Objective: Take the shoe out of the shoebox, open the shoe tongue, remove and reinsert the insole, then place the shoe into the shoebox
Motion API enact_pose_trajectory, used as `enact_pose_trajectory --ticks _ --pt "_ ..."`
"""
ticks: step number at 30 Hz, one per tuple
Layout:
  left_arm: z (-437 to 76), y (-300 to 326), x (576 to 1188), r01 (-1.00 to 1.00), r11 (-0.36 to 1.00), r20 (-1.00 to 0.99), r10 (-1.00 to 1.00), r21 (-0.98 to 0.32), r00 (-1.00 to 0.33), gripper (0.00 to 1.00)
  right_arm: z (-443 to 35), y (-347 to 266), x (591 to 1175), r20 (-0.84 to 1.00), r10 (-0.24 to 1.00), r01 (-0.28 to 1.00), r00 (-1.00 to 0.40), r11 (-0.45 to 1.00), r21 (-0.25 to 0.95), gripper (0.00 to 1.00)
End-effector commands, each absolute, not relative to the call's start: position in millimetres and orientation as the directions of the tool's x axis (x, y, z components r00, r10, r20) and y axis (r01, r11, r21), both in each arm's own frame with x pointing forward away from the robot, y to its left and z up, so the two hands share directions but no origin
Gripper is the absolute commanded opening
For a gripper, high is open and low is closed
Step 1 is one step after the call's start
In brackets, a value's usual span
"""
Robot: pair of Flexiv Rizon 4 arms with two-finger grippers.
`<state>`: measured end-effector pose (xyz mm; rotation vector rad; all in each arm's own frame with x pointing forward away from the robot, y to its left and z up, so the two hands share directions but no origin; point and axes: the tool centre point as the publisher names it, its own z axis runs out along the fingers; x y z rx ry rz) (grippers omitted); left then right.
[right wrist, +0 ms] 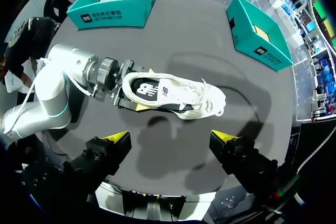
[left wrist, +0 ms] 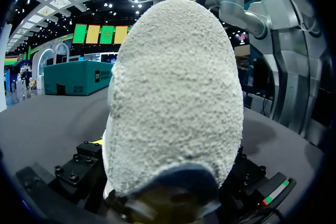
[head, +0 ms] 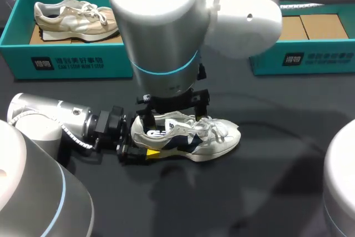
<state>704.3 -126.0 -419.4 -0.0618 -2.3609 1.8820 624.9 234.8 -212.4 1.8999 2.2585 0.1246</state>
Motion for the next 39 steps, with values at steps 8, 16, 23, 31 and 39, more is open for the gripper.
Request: enact_pose_trajectory --ticks 8,16,23,31,39 --pt "-421.4 -127.4 706.5 -0.044 0.227 0.07 0.108 -0.973 -0.992 0.0 -263.5 263.9 649.1 -0.358 0.934 0.975 0.013 0.068 0.213 1.0" --pt "-421.4 -127.4 706.5 -0.044 0.227 0.07 0.108 -0.973 -0.992 0.0 -263.5 263.9 649.1 -0.358 0.934 0.975 0.013 0.068 0.213 1.0" --pt "-421.4 -127.4 706.5 -0.044 0.227 0.07 0.108 -0.973 -0.992 0.0 -284.7 269.8 661.1 -0.396 0.916 0.979 0.065 0.019 0.205 1.0" --pt "-421.4 -127.4 706.5 -0.044 0.227 0.07 0.108 -0.973 -0.992 0.0 -297.7 263.6 680.3 -0.41 0.907 0.978 0.096 -0.011 0.206 1.0" --pt "-421.4 -127.4 706.5 -0.044 0.227 0.07 0.108 -0.973 -0.992 0.0 -303.5 247.9 689.7 -0.411 0.898 0.973 0.157 -0.071 0.218 1.0"
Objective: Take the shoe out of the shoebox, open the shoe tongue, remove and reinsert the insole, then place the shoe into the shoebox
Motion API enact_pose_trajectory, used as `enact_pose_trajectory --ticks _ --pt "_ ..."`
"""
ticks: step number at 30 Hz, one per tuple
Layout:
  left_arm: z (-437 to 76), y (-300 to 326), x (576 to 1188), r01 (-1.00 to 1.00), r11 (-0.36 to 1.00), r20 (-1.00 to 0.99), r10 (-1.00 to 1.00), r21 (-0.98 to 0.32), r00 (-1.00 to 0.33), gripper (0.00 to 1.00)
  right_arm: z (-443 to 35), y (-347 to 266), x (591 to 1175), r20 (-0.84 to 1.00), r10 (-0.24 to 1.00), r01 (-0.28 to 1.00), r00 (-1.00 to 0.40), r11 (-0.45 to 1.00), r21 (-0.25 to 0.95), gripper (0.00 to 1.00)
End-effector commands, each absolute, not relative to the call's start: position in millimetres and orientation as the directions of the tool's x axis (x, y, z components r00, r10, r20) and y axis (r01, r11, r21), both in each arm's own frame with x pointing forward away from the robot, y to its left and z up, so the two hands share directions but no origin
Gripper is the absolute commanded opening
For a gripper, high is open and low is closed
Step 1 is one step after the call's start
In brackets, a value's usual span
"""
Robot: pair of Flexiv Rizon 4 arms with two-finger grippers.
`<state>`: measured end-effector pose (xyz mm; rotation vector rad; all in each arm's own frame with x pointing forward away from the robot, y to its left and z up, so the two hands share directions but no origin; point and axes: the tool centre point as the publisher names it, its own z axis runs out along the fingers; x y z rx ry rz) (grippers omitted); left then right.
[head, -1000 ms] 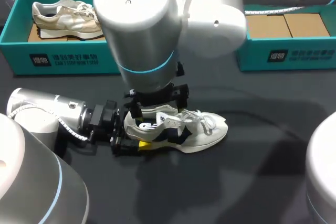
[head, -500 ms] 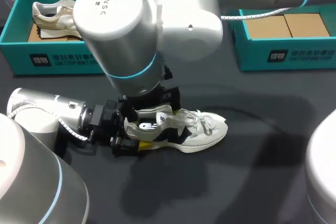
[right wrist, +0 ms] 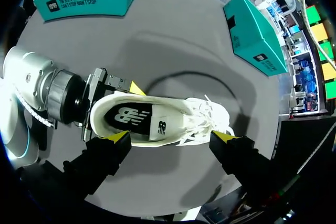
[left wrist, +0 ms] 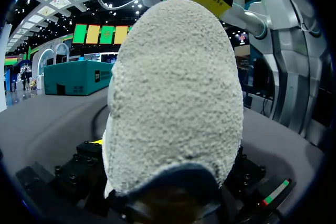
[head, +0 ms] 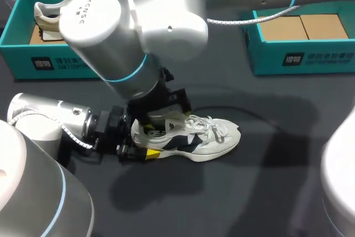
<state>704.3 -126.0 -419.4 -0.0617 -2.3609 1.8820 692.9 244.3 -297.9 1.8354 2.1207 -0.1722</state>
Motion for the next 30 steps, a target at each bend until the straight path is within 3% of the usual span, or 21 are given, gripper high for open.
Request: enact_pose_trajectory --ticks 1,30 --pt "-421.4 -127.4 706.5 -0.044 0.227 0.07 0.108 -0.973 -0.992 0.0 -306.0 247.6 690.1 -0.407 0.9 0.974 0.158 -0.074 0.215 1.0" --pt "-421.4 -127.4 706.5 -0.044 0.227 0.07 0.108 -0.973 -0.992 0.0 -345.6 218.3 702.4 -0.422 0.838 0.929 0.346 -0.245 0.277 1.0"
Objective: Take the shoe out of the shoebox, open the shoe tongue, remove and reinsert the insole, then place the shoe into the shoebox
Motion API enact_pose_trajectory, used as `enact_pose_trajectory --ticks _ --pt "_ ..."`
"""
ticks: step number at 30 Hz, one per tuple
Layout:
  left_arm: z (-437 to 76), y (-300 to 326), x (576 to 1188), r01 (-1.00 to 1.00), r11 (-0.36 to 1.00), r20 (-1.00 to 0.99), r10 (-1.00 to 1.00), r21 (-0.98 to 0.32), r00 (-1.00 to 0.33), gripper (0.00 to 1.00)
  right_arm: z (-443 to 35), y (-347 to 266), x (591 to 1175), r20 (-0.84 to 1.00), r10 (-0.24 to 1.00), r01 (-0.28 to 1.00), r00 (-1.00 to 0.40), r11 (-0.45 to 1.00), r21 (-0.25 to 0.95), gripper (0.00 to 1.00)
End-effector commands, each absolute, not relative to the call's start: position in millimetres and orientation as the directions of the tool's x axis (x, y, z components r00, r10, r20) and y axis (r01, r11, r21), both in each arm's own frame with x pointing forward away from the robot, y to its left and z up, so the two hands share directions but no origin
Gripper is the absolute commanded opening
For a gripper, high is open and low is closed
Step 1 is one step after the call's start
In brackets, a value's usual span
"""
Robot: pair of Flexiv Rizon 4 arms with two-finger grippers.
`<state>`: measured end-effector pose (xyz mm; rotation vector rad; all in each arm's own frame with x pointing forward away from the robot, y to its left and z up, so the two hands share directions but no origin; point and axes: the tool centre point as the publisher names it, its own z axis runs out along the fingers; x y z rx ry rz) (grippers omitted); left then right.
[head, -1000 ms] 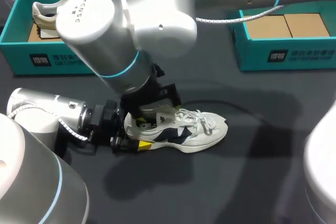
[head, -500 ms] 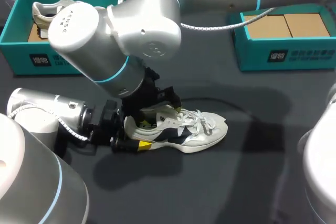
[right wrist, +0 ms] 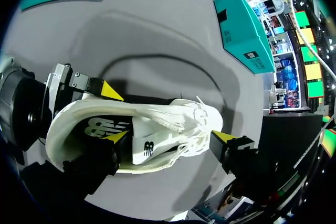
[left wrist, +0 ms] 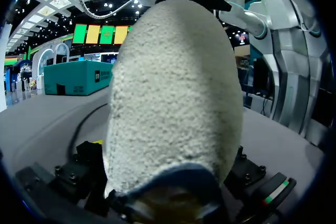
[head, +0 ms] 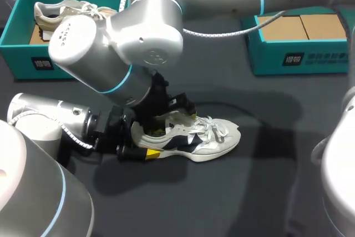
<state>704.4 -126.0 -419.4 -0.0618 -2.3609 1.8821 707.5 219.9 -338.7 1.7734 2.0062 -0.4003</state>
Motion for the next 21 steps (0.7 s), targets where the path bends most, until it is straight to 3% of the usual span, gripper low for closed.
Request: enact_pose_trajectory --ticks 1,21 --pt "-421.4 -127.4 706.5 -0.044 0.227 0.07 0.108 -0.973 -0.992 0.0 -346.6 216.9 702.4 -0.422 0.836 0.928 0.35 -0.248 0.277 1.0" --pt "-421.4 -127.4 706.5 -0.044 0.227 0.07 0.108 -0.973 -0.992 0.0 -334.9 200.3 695.3 -0.438 0.797 0.901 0.417 -0.3 0.312 1.0"
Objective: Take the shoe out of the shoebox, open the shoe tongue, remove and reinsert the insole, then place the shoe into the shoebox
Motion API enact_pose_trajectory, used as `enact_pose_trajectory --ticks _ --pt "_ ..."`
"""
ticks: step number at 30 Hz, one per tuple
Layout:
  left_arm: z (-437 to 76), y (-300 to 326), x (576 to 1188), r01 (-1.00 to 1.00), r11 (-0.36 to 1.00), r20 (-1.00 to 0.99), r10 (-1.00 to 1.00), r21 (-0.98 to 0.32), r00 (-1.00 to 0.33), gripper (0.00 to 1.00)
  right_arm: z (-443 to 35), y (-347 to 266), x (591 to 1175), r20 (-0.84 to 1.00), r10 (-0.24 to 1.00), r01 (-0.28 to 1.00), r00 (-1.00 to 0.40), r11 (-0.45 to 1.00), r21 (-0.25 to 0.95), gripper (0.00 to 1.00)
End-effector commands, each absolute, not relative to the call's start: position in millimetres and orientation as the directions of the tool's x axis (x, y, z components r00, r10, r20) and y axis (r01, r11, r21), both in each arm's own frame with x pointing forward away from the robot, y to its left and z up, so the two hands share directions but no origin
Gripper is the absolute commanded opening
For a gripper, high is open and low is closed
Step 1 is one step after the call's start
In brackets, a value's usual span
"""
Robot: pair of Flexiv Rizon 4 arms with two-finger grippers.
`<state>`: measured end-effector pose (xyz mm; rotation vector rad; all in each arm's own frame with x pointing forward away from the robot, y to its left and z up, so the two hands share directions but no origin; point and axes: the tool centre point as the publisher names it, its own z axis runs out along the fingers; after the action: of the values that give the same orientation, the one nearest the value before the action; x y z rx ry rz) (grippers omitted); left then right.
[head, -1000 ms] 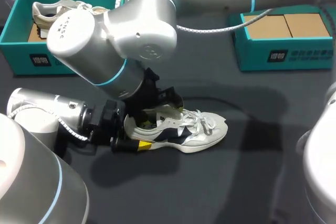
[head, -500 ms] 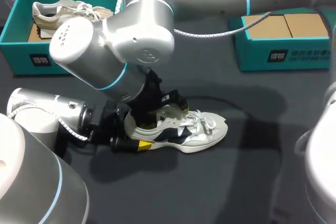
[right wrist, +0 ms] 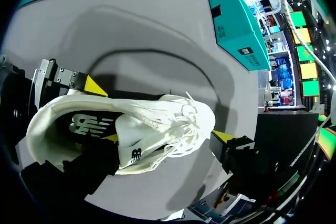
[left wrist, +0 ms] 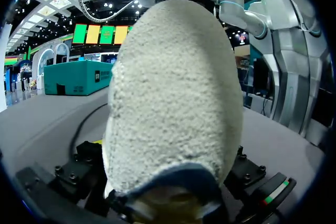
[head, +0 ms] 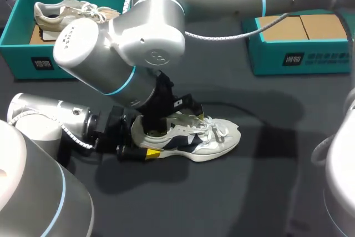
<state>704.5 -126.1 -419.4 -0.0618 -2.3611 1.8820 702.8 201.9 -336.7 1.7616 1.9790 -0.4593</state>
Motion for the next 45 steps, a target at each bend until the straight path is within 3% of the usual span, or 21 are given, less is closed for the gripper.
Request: enact_pose_trajectory --ticks 1,9,17,24,31,36,38,39,40,45 --pt "-421.4 -127.4 706.5 -0.044 0.227 0.07 0.108 -0.973 -0.992 0.0 -334.2 199.3 694.7 -0.438 0.796 0.901 0.419 -0.302 0.313 1.0" --pt "-421.4 -127.4 706.5 -0.044 0.227 0.07 0.108 -0.973 -0.992 0.0 -325.6 194.7 694.4 -0.438 0.787 0.894 0.434 -0.314 0.321 0.92" --pt "-421.4 -127.4 706.5 -0.044 0.227 0.07 0.108 -0.973 -0.992 0.0 -334.8 205.3 687.6 -0.44 0.796 0.902 0.417 -0.303 0.306 0.99" --pt "-421.4 -127.4 706.5 -0.044 0.227 0.07 0.108 -0.973 -0.992 0.0 -332.6 205.6 682.3 -0.444 0.793 0.903 0.418 -0.307 0.301 0.92" --pt "-421.4 -127.4 706.5 -0.044 0.227 0.07 0.108 -0.973 -0.992 0.0 -325.5 201.9 682.5 -0.447 0.784 0.897 0.43 -0.312 0.314 0.47" --pt "-421.4 -127.4 706.5 -0.044 0.227 0.07 0.108 -0.973 -0.992 0.0 -323.4 201.3 684.3 -0.45 0.783 0.896 0.43 -0.311 0.316 0.38" --pt "-421.4 -127.4 706.5 -0.044 0.227 0.07 0.108 -0.973 -0.992 0.0 -322.1 200.9 684.8 -0.45 0.783 0.897 0.43 -0.311 0.315 0.21" --pt "-421.4 -127.4 706.5 -0.044 0.227 0.07 0.108 -0.973 -0.992 0.0 -320.8 200.6 684.7 -0.45 0.783 0.897 0.43 -0.311 0.315 0.05" --pt "-421.4 -127.4 706.5 -0.044 0.227 0.07 0.108 -0.973 -0.992 0.0 -320.3 200.4 684.6 -0.449 0.784 0.897 0.429 -0.31 0.316 0.0" --pt "-421.4 -127.4 706.5 -0.044 0.227 0.07 0.108 -0.973 -0.992 0.0 -315.5 198.6 683.9 -0.447 0.79 0.901 0.42 -0.304 0.31 0.0"
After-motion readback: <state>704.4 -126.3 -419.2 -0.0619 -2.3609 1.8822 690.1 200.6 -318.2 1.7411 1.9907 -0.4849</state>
